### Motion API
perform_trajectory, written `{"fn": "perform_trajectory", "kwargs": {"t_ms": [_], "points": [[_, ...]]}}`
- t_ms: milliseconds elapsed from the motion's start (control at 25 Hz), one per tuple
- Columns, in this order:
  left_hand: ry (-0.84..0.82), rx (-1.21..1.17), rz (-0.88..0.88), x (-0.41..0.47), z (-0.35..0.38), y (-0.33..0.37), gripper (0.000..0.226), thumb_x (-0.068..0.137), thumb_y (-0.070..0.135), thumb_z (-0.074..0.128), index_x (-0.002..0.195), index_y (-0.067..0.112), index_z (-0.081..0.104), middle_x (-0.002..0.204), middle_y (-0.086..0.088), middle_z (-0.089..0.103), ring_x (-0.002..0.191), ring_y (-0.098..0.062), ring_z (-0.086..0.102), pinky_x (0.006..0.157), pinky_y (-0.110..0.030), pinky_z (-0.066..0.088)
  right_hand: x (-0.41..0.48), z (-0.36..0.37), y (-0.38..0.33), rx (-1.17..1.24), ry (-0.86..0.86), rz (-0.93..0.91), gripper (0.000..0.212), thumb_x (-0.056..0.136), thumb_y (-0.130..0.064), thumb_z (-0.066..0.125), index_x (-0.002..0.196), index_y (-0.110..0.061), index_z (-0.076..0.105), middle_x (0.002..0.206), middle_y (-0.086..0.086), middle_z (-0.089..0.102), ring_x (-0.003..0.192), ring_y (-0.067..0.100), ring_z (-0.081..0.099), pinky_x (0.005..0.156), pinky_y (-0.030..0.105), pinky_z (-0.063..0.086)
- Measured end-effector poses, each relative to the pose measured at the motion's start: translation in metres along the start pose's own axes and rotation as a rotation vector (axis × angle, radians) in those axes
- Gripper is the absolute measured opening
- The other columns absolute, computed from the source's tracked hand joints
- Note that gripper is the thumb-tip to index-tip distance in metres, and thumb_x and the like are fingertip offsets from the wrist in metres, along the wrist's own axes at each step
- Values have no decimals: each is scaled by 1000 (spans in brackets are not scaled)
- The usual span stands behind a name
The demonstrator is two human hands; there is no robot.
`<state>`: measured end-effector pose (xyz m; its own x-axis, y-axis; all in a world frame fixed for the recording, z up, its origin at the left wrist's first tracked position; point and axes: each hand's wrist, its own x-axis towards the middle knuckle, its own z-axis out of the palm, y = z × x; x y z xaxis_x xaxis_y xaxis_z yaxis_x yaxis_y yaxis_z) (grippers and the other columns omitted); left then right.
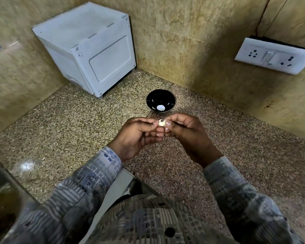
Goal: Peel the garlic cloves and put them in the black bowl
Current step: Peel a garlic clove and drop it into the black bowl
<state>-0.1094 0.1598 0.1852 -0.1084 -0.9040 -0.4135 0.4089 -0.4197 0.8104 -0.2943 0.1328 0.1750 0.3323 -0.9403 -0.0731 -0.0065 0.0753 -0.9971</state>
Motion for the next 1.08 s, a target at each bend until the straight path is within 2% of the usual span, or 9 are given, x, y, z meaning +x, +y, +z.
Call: {"fn": "perform_trajectory", "kwargs": {"t_ms": [280,400,520,600,640,720,800,880,1080], "points": [[87,-277,-14,18,-7,-15,11,95,3,62,103,0,69,86,-16,75,71,-18,74,65,-28,63,13,13,11,103,87,10,13,100,-9,62,101,0,71,98,28,72,88,30,68,87,51,58],[188,126,220,31,-15,-21,12,93,3,69,102,1,75,87,-16,77,76,-25,75,71,-35,63,25,22,23,-155,261,31,14,99,-21,65,92,-13,74,84,9,75,77,21,72,73,44,61],[233,804,589,45,-37,-21,11,91,15,76,101,13,80,86,2,79,74,-12,74,72,-26,60,39,27,36,-459,310,74,30,88,-48,59,85,-21,70,76,-1,72,71,23,70,69,51,60],[177,1097,798,53,-51,-19,12,92,19,76,103,14,80,91,5,77,76,-4,69,74,-17,53,47,29,40,-359,307,173,22,91,-35,64,82,-17,72,74,2,72,70,22,70,71,52,62],[166,1086,788,58,-56,-20,12,93,17,74,103,13,80,92,4,77,77,-5,69,74,-17,53,52,32,42,-215,304,253,18,95,-22,65,81,-13,72,74,4,72,70,21,68,72,49,64],[187,695,499,67,-59,-22,11,94,8,71,101,8,78,87,-3,78,78,-14,73,73,-25,57,58,40,42,48,265,371,18,98,-5,61,84,-4,70,73,8,67,70,21,63,72,42,60],[147,204,156,76,-61,-24,12,95,2,64,99,2,75,88,-12,76,79,-23,73,71,-33,60,64,46,47,202,220,405,19,100,-2,56,86,-6,68,75,7,65,72,19,62,73,38,57],[123,-13,-19,86,-69,-28,13,97,1,59,95,0,72,86,-13,72,77,-21,70,68,-32,61,69,51,55,316,202,442,19,102,-2,54,89,-6,67,80,8,65,74,18,63,72,34,55],[132,-182,-180,105,-91,-35,14,98,2,57,92,2,70,83,-11,71,76,-20,70,70,-32,62,86,62,80,105,272,458,18,102,-8,58,88,-7,69,82,11,69,75,21,64,69,34,58]]}}
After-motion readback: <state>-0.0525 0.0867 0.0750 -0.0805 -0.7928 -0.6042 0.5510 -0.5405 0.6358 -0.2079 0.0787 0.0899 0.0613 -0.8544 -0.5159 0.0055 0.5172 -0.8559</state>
